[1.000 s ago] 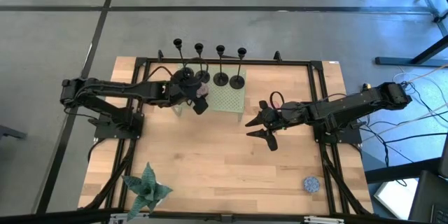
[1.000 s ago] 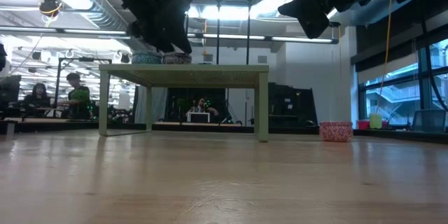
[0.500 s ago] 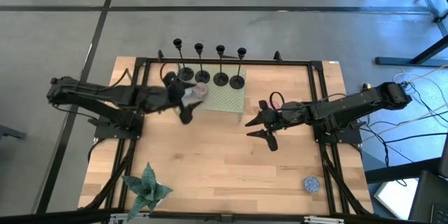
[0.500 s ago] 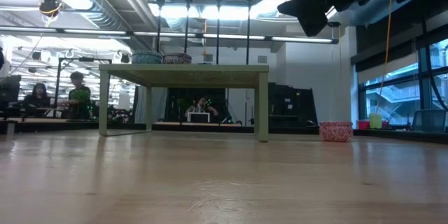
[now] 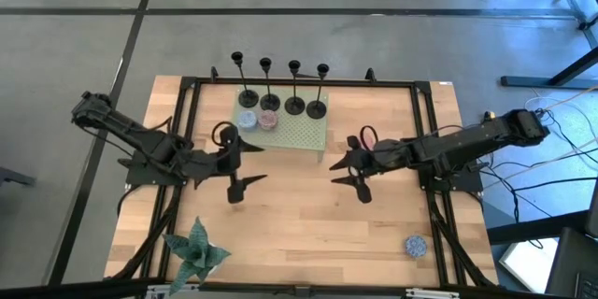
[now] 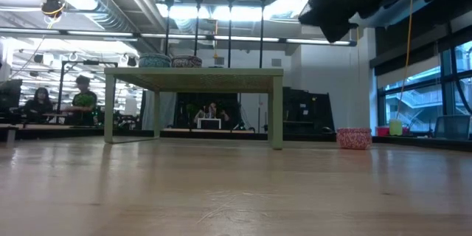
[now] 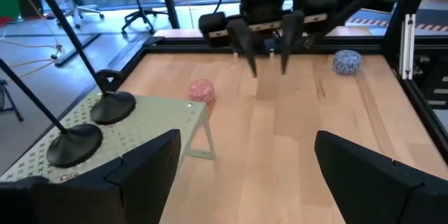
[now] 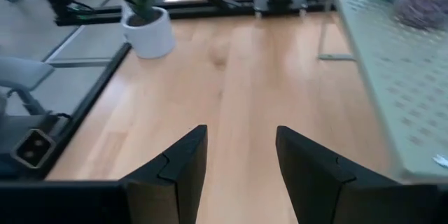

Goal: Pick & Place candle stick holders
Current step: Put the red candle on the shelf aligned with the other candle

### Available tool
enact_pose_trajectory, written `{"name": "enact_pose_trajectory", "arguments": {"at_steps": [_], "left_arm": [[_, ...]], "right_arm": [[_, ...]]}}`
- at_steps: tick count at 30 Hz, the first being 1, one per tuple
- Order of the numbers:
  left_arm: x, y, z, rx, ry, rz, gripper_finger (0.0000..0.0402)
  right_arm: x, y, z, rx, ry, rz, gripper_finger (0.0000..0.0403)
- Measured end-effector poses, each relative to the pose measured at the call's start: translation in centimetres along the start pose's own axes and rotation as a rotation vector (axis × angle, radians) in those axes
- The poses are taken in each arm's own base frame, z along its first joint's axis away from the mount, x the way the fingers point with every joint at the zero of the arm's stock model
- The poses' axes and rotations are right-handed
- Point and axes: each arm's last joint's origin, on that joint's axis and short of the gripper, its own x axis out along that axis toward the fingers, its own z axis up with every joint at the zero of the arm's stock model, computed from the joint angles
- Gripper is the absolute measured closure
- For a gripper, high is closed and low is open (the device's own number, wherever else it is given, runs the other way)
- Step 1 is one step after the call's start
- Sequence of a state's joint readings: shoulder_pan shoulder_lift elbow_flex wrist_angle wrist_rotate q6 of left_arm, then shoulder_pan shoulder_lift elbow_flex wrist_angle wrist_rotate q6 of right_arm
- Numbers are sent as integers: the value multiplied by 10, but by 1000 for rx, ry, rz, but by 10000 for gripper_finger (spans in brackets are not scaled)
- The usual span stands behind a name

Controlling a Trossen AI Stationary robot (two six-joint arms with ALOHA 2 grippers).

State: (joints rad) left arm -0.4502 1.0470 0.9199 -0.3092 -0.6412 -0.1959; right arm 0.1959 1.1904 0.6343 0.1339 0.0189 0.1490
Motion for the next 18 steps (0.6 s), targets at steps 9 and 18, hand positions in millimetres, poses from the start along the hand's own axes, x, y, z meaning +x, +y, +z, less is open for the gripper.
{"name": "enact_pose_trajectory", "arguments": {"at_steps": [9, 18], "left_arm": [[-3, -2, 0, 4, -12, 36, 74], [-2, -2, -1, 5, -11, 37, 74]], "right_arm": [[0, -17, 1, -32, 17, 21, 227], [-1, -20, 7, -331, -46, 9, 235]]}}
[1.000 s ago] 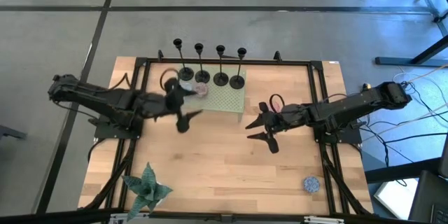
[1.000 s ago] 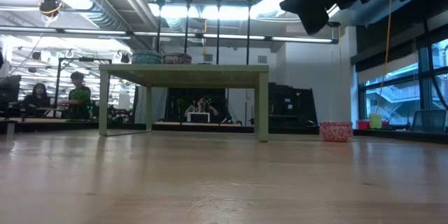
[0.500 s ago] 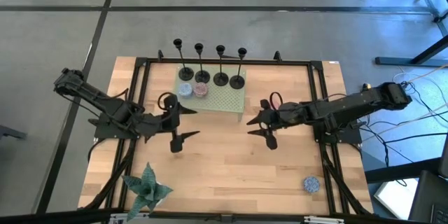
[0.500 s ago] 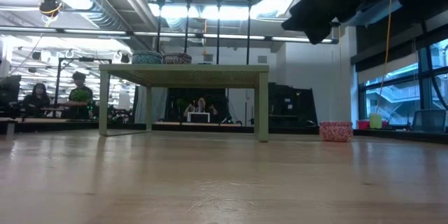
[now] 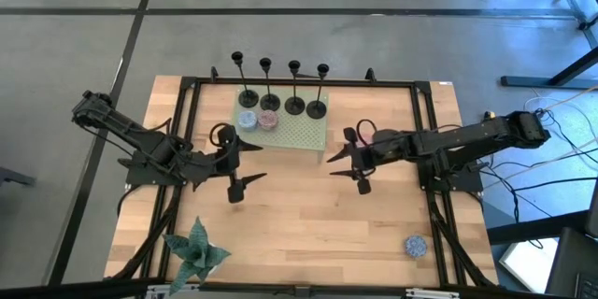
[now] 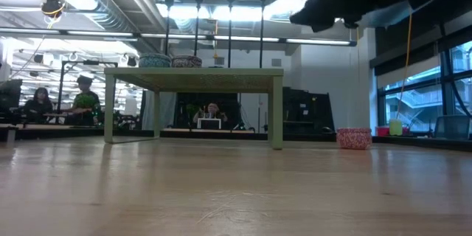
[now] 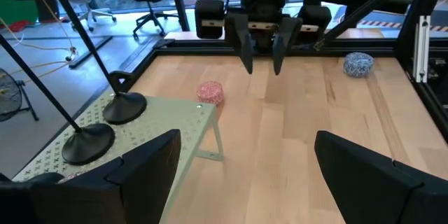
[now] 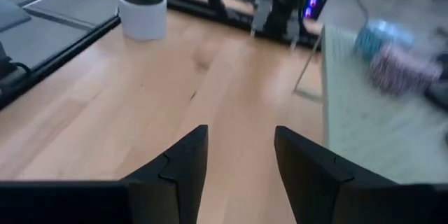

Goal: Pick & Place candle stick holders
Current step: Put the red candle on the shelf aligned with the other candle

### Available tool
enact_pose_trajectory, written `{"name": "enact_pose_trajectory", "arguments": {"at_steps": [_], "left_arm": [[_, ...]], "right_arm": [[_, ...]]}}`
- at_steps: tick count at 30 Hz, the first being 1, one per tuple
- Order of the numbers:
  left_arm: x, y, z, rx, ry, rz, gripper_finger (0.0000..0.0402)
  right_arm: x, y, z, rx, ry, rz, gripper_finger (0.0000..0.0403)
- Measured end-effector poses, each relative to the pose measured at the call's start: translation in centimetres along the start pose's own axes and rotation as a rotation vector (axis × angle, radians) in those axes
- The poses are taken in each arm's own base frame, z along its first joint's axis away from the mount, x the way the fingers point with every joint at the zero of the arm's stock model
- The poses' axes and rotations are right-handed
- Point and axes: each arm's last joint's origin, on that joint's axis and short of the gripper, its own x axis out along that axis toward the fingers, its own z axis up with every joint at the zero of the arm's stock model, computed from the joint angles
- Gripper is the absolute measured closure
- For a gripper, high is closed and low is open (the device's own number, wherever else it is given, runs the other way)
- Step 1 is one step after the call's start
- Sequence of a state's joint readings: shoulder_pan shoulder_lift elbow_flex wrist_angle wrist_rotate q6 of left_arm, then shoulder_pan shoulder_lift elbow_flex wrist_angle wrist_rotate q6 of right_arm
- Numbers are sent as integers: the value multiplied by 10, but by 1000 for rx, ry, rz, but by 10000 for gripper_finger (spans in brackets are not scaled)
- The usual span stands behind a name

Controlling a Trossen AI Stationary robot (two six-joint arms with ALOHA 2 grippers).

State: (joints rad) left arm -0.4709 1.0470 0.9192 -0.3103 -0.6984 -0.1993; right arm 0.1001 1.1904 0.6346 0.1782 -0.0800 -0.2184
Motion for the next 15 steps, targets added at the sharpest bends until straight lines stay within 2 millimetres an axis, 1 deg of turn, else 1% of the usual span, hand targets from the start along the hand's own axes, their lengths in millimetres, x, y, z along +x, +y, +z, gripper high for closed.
{"name": "enact_pose_trajectory", "arguments": {"at_steps": [5, 10, 13, 15], "left_arm": [[0, 0, 0, 0, 0, 0, 74], [0, 0, 0, -1, 0, 0, 74], [0, 0, 0, -1, 0, 0, 74], [0, 0, 0, -1, 0, 0, 74]], "right_arm": [[-1, -2, 10, -7, -102, -20, 255], [0, -3, 15, 42, -161, -29, 278], [0, -3, 15, 41, -162, -29, 279], [0, -3, 15, 32, -158, -29, 270]]}}
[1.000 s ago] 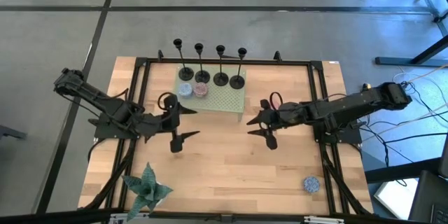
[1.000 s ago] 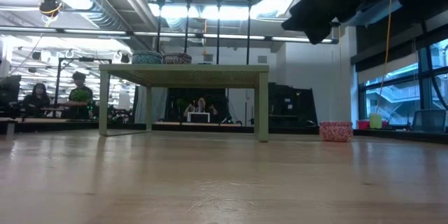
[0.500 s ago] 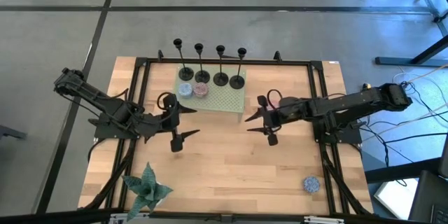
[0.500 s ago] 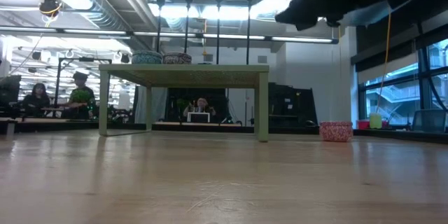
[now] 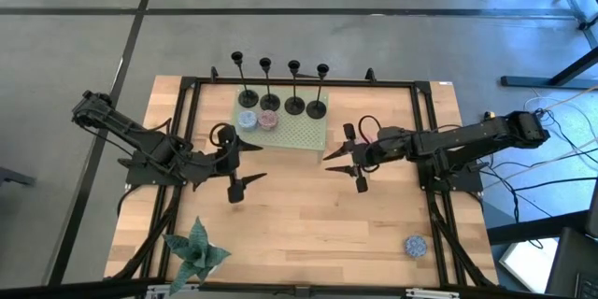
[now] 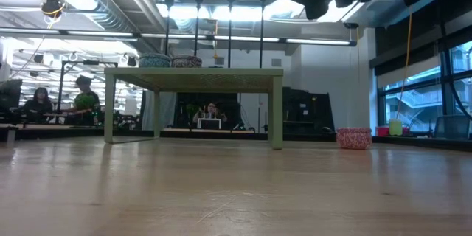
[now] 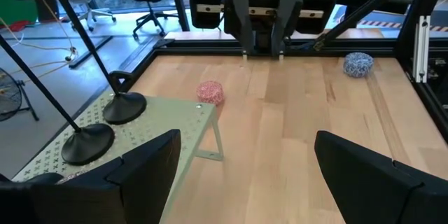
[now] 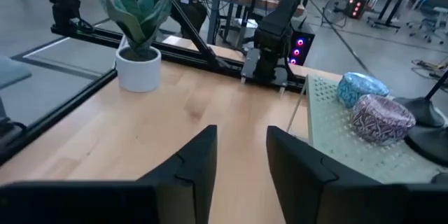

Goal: Pick & Place candle stick holders
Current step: Put the red candle on the shelf aligned with the other candle

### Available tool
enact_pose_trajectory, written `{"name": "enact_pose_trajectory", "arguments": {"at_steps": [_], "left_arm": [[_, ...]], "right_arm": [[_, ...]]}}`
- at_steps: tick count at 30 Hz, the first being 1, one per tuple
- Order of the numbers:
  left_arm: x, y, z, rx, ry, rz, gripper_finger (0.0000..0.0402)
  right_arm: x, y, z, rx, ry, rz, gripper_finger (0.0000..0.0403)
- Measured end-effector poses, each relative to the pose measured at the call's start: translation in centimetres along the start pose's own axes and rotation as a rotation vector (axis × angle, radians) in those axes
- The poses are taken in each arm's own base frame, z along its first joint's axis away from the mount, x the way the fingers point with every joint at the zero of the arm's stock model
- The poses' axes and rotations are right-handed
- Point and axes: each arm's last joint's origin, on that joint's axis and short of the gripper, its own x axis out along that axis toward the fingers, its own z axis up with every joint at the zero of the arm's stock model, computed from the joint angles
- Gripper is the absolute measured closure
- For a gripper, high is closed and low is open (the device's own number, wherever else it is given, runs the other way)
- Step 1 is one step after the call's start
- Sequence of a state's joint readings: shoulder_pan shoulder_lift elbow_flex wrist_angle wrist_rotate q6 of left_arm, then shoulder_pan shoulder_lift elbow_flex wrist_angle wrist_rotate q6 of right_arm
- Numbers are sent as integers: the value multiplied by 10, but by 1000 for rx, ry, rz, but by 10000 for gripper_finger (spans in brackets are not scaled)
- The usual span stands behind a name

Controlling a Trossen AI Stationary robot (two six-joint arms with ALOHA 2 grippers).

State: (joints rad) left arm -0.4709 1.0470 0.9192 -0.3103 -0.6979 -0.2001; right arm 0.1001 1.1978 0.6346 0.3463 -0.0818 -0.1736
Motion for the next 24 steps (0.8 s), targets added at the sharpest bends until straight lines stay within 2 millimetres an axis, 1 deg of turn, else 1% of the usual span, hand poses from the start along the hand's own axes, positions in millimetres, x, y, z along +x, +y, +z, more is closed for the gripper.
{"name": "enact_pose_trajectory", "arguments": {"at_steps": [4, 8, 11, 15, 19, 24], "left_arm": [[0, 0, 0, -25, 0, 0, 74], [0, 0, 0, -26, 0, -1, 74], [0, 0, 0, -41, 0, -1, 74], [0, 0, 0, -52, 1, -3, 74], [0, 0, 0, -52, 2, -10, 74], [0, 0, 0, -51, 3, -10, 74]], "right_arm": [[0, 0, 0, -61, 1, -5, 227], [0, -2, -2, -68, 39, -84, 168], [-1, -4, -12, -56, 154, -170, 123], [-5, -5, -27, 62, 310, -293, 75], [-10, -5, -40, 176, 435, -370, 55], [-15, -10, -49, 311, 508, -432, 58]]}}
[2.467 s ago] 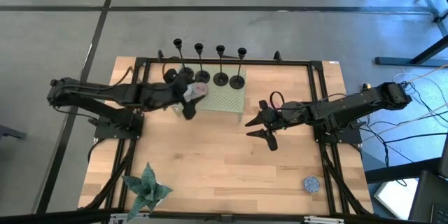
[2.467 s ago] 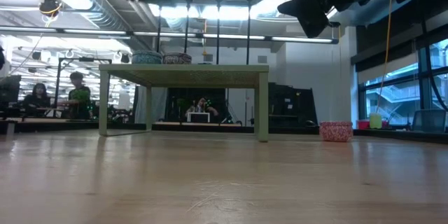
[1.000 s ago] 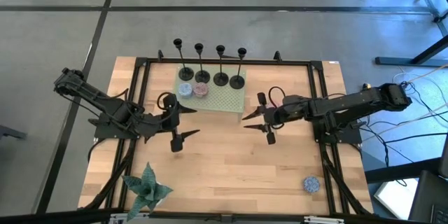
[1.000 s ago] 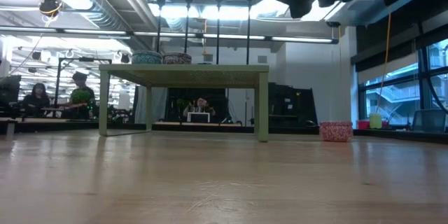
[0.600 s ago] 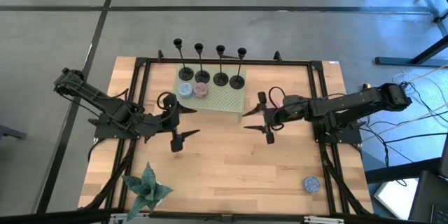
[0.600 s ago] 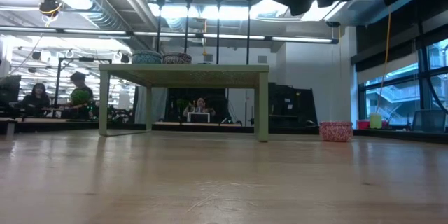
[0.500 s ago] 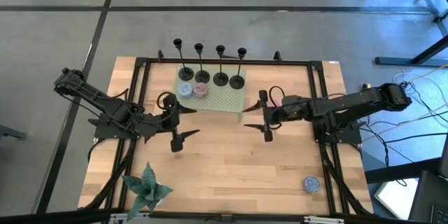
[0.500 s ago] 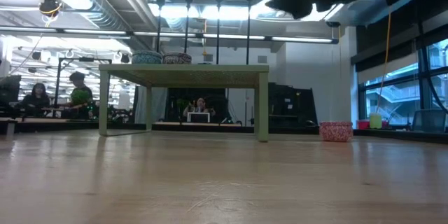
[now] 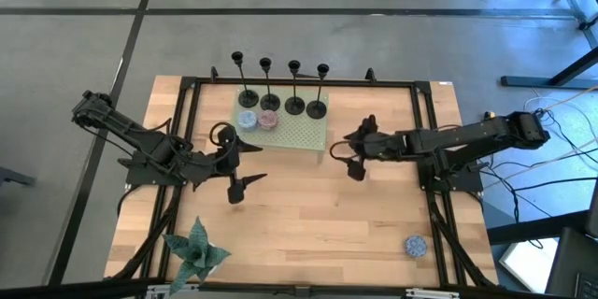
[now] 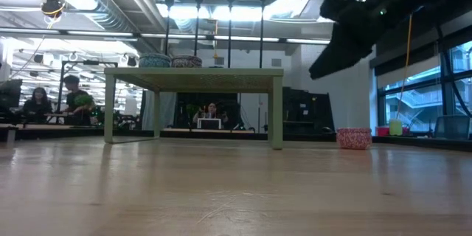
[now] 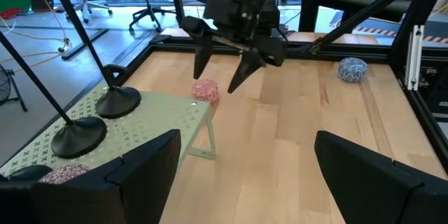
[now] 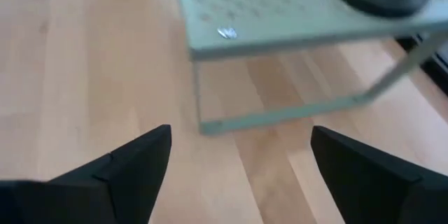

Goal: Pick & Place candle stick holders
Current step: Put the red candle on the shelf aligned with the other candle

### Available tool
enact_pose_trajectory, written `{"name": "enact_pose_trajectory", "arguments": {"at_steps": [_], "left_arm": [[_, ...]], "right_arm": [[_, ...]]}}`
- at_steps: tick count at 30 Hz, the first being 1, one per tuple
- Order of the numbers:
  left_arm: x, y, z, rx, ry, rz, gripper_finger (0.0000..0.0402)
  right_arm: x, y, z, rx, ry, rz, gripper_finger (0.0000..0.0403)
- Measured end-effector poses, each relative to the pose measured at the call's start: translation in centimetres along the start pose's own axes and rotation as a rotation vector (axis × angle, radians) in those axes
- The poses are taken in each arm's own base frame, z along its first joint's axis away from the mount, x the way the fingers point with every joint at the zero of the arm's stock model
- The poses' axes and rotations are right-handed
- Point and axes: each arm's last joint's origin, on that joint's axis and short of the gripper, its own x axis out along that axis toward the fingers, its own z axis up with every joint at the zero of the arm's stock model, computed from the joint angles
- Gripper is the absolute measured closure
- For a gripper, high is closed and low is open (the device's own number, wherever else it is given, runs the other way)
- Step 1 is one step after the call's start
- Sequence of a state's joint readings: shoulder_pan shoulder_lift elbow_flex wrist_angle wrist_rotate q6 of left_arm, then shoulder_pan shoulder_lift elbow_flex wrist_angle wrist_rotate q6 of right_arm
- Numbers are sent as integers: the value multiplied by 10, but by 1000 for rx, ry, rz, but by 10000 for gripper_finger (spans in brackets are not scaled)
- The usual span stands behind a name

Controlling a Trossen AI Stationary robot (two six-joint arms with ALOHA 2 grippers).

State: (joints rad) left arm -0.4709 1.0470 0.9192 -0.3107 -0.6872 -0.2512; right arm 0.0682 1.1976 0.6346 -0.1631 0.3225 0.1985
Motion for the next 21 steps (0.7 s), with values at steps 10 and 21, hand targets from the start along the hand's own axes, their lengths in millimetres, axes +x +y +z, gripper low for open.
{"name": "enact_pose_trajectory", "arguments": {"at_steps": [10, 21], "left_arm": [[0, 0, 0, 3, 1, 0, 74], [0, -1, -1, 10, 19, -38, 74]], "right_arm": [[-35, -23, 20, -18, 218, -164, 61], [-16, -47, -18, 156, 295, -85, 61]]}}
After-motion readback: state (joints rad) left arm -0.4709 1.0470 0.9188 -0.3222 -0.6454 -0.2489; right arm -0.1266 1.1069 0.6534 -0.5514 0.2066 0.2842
